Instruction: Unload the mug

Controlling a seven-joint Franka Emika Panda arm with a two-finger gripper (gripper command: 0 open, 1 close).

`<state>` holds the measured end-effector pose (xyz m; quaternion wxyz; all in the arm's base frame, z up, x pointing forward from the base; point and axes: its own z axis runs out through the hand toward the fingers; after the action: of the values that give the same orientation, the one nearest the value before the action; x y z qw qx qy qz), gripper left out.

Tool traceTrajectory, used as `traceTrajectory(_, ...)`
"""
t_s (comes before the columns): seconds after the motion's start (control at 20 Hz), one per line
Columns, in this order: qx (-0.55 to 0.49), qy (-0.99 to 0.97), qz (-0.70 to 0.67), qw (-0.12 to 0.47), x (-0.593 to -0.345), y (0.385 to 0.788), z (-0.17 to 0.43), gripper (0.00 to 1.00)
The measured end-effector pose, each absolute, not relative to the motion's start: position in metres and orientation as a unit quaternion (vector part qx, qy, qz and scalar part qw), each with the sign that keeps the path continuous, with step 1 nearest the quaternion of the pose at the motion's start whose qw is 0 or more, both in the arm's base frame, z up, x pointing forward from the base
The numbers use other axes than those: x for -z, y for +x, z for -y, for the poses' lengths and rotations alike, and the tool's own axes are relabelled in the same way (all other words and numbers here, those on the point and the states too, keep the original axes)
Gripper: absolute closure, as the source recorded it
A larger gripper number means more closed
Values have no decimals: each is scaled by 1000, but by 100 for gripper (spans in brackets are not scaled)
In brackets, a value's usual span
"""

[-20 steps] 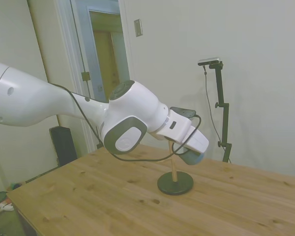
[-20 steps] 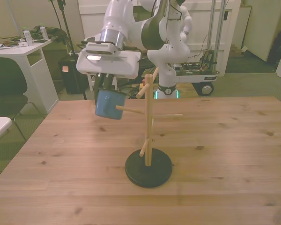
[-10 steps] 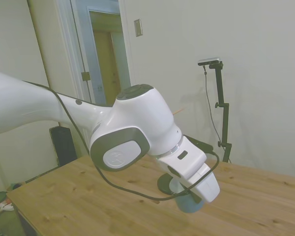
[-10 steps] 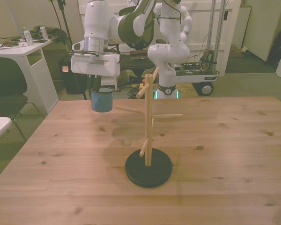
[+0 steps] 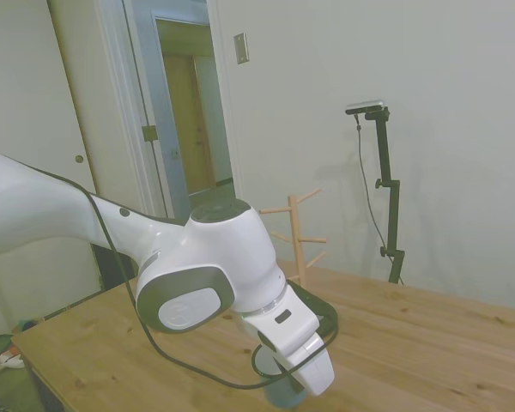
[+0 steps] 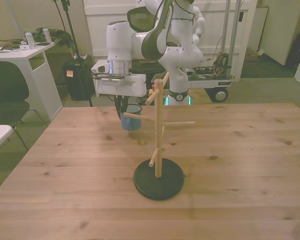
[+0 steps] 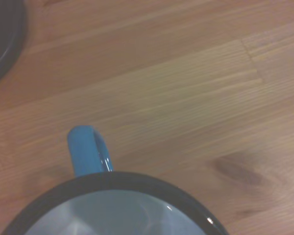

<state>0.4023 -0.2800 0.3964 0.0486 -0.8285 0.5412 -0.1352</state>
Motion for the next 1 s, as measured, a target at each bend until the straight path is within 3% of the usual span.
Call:
traceTrajectory(0.5, 123, -822, -553, 50, -371, 403, 279, 100)
traceTrajectory(0.55, 124, -822, -553, 50, -370, 403, 279, 0)
traceTrajectory(1.0, 119, -831, -542, 43, -366, 403, 274, 0)
